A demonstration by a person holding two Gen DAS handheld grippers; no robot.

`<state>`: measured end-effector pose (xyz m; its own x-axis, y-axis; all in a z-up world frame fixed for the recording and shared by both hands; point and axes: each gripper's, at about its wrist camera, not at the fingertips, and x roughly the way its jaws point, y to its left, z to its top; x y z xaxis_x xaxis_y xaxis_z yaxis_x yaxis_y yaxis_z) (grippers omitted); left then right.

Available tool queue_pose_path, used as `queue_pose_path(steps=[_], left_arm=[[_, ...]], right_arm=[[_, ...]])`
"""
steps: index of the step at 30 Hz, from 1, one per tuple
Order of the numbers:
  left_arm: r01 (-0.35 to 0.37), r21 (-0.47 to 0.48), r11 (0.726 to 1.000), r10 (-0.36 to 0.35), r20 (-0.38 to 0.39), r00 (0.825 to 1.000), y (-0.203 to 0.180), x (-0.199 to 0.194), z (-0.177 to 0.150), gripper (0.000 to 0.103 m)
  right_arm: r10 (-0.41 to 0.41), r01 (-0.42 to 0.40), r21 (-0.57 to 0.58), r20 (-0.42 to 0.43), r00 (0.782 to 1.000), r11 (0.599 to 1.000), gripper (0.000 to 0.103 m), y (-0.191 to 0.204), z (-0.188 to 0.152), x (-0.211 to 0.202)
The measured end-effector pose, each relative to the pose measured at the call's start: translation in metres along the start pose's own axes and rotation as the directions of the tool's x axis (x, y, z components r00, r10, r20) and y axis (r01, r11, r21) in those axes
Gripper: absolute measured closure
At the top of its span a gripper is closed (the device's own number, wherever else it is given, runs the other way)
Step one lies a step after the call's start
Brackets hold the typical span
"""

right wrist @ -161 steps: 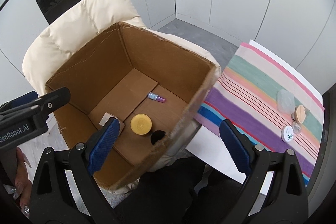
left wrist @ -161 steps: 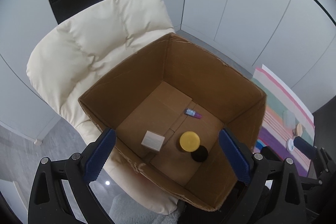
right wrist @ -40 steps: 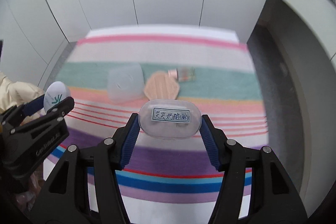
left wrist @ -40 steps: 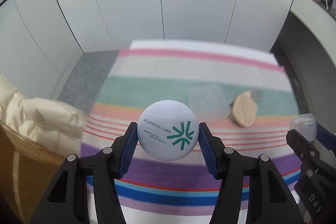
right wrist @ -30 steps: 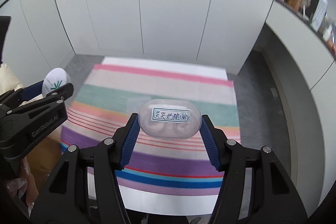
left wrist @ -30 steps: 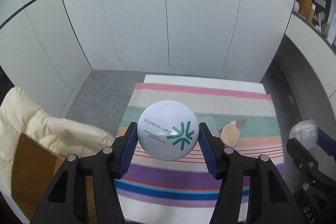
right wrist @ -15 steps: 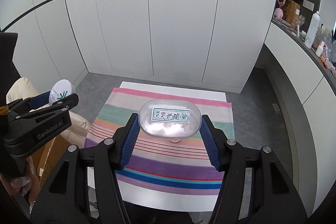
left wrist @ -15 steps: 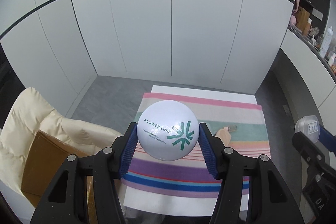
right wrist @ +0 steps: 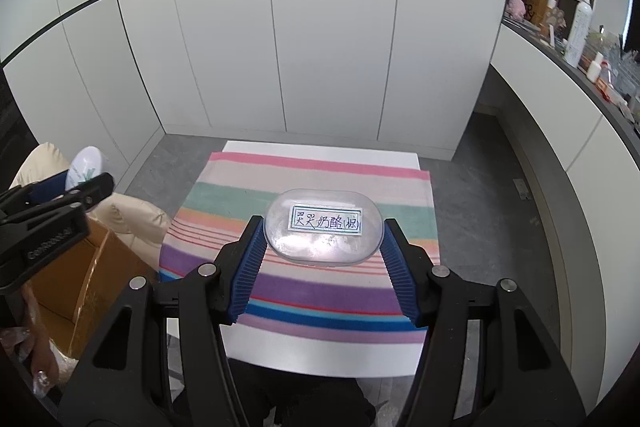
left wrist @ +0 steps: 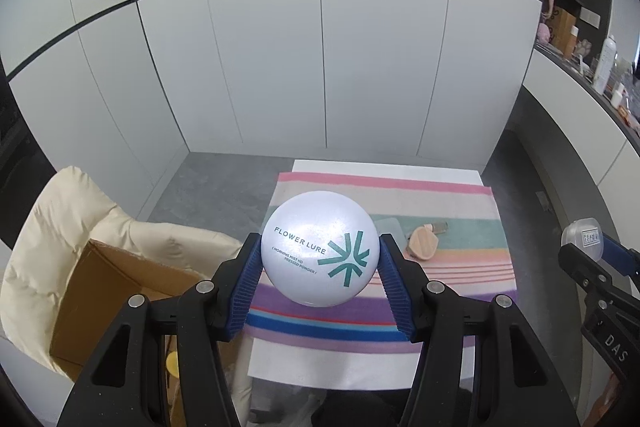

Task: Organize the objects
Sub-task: 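Lift and carry the clear case and white compact with both tools over the cardboard box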

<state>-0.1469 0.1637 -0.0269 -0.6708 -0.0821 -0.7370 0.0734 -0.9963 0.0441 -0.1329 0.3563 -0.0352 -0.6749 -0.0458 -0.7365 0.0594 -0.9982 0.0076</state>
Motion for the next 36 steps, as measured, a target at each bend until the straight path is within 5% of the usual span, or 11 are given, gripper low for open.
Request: queue_pose_path(steps=[11,19,36], left_arm=[[0.056,-0.077,0.995,-0.062,-0.071,0.996,0.02,-0.024,-0.055,0.045],[0.037,-0.049,0.998,-0.042,-0.107,0.993,0.023,-0.029,-0.083,0.045],[0.043,-0.052,0.998,-0.048,-0.107,0.993,0.032,-0.031,-0.087,0.045]], right_arm=[[0.026,-0.021,0.081,-0.073,0.997,0.997,0.043,-0.024,-0.069,-0.024],[0.058,-0.043,0.106,-0.14,0.989,0.993,0.043,-0.036,-0.12,-0.035],[0.057,-0.044,0.094,-0.142,0.988,0.995,0.043,-0.026,-0.121,-0.035]])
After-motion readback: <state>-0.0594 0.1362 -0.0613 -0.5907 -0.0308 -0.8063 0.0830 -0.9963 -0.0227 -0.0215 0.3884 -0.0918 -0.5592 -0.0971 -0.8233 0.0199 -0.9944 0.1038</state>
